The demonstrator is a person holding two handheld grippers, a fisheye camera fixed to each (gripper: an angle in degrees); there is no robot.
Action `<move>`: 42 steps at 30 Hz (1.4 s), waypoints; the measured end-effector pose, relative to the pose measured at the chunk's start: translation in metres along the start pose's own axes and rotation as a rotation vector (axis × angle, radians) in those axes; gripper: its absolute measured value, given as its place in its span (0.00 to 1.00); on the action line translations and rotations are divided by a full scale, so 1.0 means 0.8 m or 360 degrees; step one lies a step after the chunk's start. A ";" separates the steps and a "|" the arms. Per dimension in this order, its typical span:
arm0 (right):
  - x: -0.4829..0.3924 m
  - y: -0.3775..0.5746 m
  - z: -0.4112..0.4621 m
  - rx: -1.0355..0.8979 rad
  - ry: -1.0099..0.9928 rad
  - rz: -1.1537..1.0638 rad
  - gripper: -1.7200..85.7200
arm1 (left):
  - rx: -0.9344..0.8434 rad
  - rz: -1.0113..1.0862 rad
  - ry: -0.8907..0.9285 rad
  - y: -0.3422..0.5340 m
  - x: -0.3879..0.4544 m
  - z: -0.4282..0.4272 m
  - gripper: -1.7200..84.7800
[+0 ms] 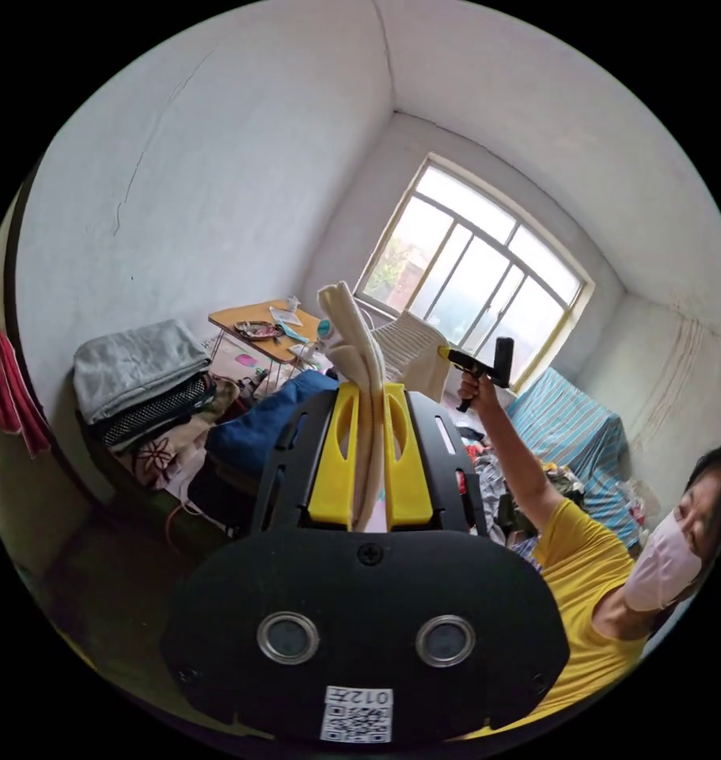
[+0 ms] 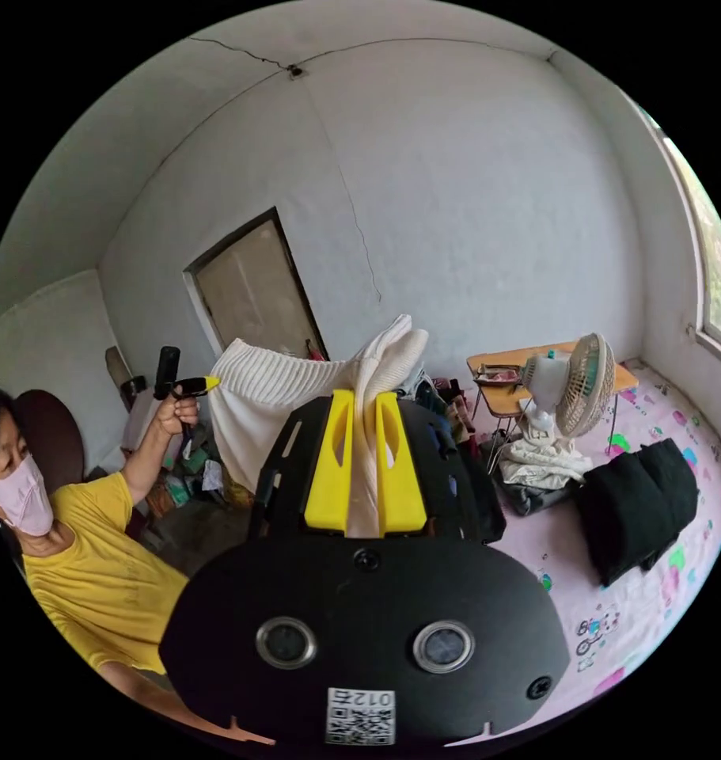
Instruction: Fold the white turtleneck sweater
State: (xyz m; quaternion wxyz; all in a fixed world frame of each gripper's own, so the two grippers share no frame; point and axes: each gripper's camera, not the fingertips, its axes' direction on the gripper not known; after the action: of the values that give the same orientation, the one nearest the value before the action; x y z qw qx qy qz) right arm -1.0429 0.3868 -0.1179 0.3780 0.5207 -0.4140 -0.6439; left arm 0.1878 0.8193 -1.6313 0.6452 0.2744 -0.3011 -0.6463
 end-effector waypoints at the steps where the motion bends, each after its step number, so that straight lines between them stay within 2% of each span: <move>1: 0.014 -0.021 0.026 -0.0015 0.0009 -0.0032 0.03 | 0.0011 -0.0028 0.0007 -0.003 -0.010 0.001 0.06; 5: 0.090 -0.070 0.139 -0.0215 -0.0084 0.0056 0.03 | 0.0045 -0.0250 -0.0011 -0.012 -0.103 0.024 0.07; 7: 0.146 -0.074 0.240 -0.0433 -0.0070 0.0138 0.03 | -0.0065 -0.0415 -0.0077 -0.007 -0.164 0.054 0.07; 10: 0.201 -0.052 0.358 -0.0714 -0.0017 0.0242 0.04 | -0.0154 -0.0741 0.0008 0.023 -0.264 0.100 0.07; 12: 0.221 -0.042 0.397 -0.0750 -0.0035 0.0264 0.04 | -0.0073 -0.0814 0.0096 0.044 -0.306 0.109 0.07; 16: 0.257 -0.032 0.430 -0.0627 -0.0267 0.0399 0.05 | -0.0002 -0.0843 0.0249 0.062 -0.342 0.107 0.07; 18: 0.258 -0.028 0.438 -0.0593 -0.0261 0.0427 0.05 | 0.0020 -0.0866 0.0329 0.070 -0.359 0.108 0.07; 23: 0.233 -0.015 0.441 -0.0446 -0.0133 0.0464 0.04 | 0.0061 -0.0782 0.0468 0.069 -0.380 0.103 0.07; 26: 0.200 -0.013 0.418 -0.0206 0.0104 0.0503 0.04 | 0.0039 -0.0743 0.0515 0.062 -0.392 0.099 0.07; 29: 0.139 -0.023 0.416 -0.0035 0.0148 0.0335 0.03 | 0.0047 -0.0669 0.0529 0.056 -0.401 0.089 0.07; 32: 0.086 -0.040 0.480 -0.0237 0.0197 0.0190 0.03 | 0.0052 -0.0637 0.0521 0.054 -0.406 0.084 0.07; 35: 0.050 -0.046 0.577 -0.0533 0.0040 0.0130 0.02 | 0.0058 -0.0646 0.0532 0.057 -0.413 0.084 0.07; 36: 0.038 -0.044 0.618 -0.0702 0.0007 0.0117 0.02 | 0.0067 -0.0657 0.0547 0.060 -0.417 0.084 0.07; 38: 0.023 -0.031 0.681 -0.1026 0.0137 0.0086 0.02 | 0.0080 -0.0675 0.0555 0.066 -0.423 0.083 0.07; 39: 0.014 -0.024 0.703 -0.1084 0.0189 0.0087 0.02 | 0.0087 -0.0685 0.0548 0.070 -0.426 0.081 0.07; 42: -0.014 -0.019 0.702 -0.0938 0.0235 0.0158 0.03 | 0.0098 -0.0732 0.0555 0.079 -0.437 0.076 0.07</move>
State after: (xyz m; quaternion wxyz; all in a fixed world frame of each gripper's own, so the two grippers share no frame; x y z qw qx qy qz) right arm -1.5942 0.4810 -0.0633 0.5728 0.4133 -0.2056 -0.6773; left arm 0.1908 1.1717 -1.5559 0.5151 0.4619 -0.1350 -0.7093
